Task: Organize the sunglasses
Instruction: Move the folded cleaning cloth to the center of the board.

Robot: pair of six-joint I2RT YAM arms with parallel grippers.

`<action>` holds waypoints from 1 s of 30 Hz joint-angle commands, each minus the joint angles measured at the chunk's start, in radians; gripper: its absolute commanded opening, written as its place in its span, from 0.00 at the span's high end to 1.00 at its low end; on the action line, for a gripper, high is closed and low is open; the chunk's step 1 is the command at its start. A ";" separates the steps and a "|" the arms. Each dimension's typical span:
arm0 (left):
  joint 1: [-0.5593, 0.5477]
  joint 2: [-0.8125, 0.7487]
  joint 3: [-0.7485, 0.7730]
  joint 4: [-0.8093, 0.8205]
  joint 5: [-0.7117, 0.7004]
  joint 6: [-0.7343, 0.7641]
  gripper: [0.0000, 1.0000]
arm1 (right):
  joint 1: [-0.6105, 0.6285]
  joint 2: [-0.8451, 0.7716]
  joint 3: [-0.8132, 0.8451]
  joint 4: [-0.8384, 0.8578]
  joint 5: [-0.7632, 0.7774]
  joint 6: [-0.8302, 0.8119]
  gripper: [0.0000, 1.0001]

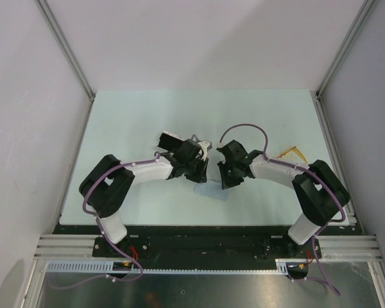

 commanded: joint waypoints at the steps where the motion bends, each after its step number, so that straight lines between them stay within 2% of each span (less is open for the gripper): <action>1: -0.005 0.024 0.013 -0.001 0.022 0.028 0.74 | -0.019 0.012 0.017 0.017 0.017 0.006 0.81; 30: -0.005 0.109 0.091 -0.024 -0.026 0.017 0.73 | -0.113 0.063 0.016 0.056 0.012 0.012 0.80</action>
